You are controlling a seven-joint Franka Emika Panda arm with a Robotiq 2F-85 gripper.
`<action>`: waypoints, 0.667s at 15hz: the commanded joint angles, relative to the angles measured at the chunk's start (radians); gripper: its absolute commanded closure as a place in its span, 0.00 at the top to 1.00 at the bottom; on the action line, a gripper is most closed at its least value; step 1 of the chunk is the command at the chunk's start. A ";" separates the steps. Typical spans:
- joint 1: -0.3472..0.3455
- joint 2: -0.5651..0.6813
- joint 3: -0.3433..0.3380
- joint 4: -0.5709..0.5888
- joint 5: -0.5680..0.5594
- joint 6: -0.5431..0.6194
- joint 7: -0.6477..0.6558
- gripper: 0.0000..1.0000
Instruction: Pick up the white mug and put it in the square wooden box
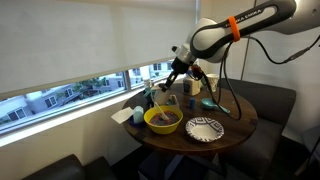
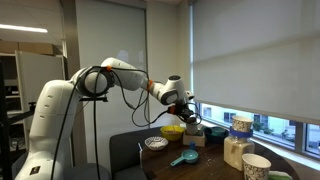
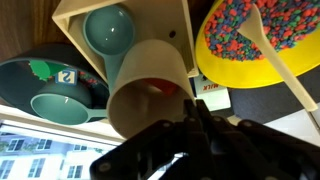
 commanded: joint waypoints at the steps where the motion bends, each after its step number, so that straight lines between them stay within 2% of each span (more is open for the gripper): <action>1: -0.024 0.026 0.029 0.066 -0.050 -0.086 0.052 0.04; 2: -0.026 0.026 0.029 0.074 -0.056 -0.117 0.055 0.29; 3: -0.024 0.027 0.026 0.081 -0.076 -0.137 0.065 0.02; 4: -0.024 0.025 0.022 0.087 -0.097 -0.156 0.072 0.03; 5: -0.024 0.024 0.021 0.092 -0.114 -0.164 0.077 0.32; 6: -0.025 0.024 0.020 0.097 -0.127 -0.167 0.083 0.29; 7: -0.028 0.022 0.022 0.103 -0.126 -0.169 0.085 0.31; 10: -0.043 0.003 0.037 0.108 -0.075 -0.132 0.062 0.50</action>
